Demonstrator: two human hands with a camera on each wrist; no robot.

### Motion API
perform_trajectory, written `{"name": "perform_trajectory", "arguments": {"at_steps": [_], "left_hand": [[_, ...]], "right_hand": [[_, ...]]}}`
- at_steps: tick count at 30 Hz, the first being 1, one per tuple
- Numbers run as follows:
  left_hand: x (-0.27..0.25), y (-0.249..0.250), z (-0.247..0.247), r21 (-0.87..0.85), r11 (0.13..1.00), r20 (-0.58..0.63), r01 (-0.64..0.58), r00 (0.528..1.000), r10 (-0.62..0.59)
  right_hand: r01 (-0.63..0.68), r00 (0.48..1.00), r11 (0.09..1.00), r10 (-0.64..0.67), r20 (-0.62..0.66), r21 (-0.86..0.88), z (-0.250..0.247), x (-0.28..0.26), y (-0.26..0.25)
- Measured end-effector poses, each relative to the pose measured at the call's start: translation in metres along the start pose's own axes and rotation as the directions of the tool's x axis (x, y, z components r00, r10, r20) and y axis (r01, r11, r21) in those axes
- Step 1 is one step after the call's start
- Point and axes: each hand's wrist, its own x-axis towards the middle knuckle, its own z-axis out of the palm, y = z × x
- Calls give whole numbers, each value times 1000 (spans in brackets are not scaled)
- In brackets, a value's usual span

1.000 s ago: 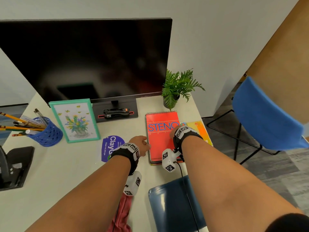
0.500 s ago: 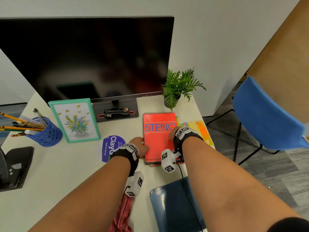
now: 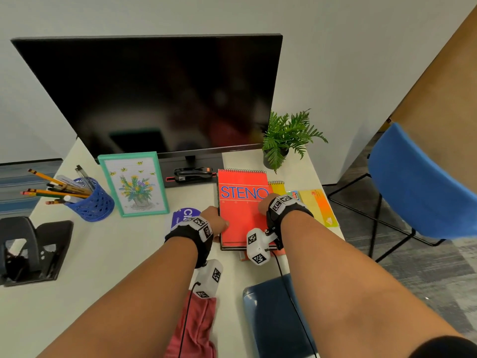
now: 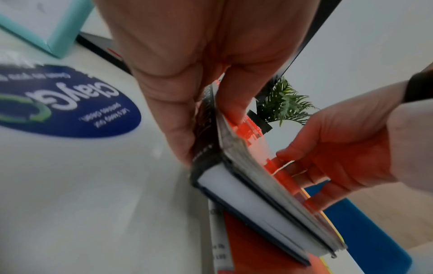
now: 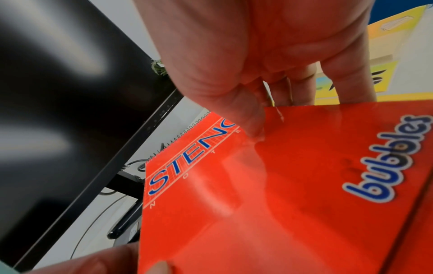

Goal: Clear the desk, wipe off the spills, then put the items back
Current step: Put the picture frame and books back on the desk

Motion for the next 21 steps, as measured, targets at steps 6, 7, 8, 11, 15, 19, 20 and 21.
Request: {"name": "perform_trajectory", "arguments": {"at_steps": [6, 7, 8, 11, 15, 19, 20, 21], "left_hand": [[-18, -8, -38, -20, 1000, -128, -12, 992, 10], [-21, -11, -47, -3, 1000, -140, -21, 990, 20], [-24, -14, -54, 21, 1000, -143, -20, 989, 22], [-29, -29, -71, 80, 997, -142, 1, 990, 10], [-39, -47, -82, 119, 993, -157, 14, 988, 5], [-42, -61, -81, 134, 989, -163, 56, 986, -34], [-41, -64, -79, 124, 990, -158, 60, 987, -40], [-41, -65, -77, 113, 992, -148, 58, 988, -41]], "right_hand": [[54, 998, 997, -53, -23, 51, -17, 3, -30], [55, 998, 996, -52, -35, 66, -19, 2, -36], [74, 996, 996, -71, -47, 57, -20, -1, -41], [127, 991, 992, -126, -50, 4, -19, 0, -63], [130, 991, 982, -129, -23, 138, -6, 17, -94], [146, 989, 981, -150, 21, 126, 10, 34, -110], [141, 989, 984, -145, 33, 106, 15, 42, -111], [129, 990, 986, -135, 43, 109, 18, 49, -111]]}}
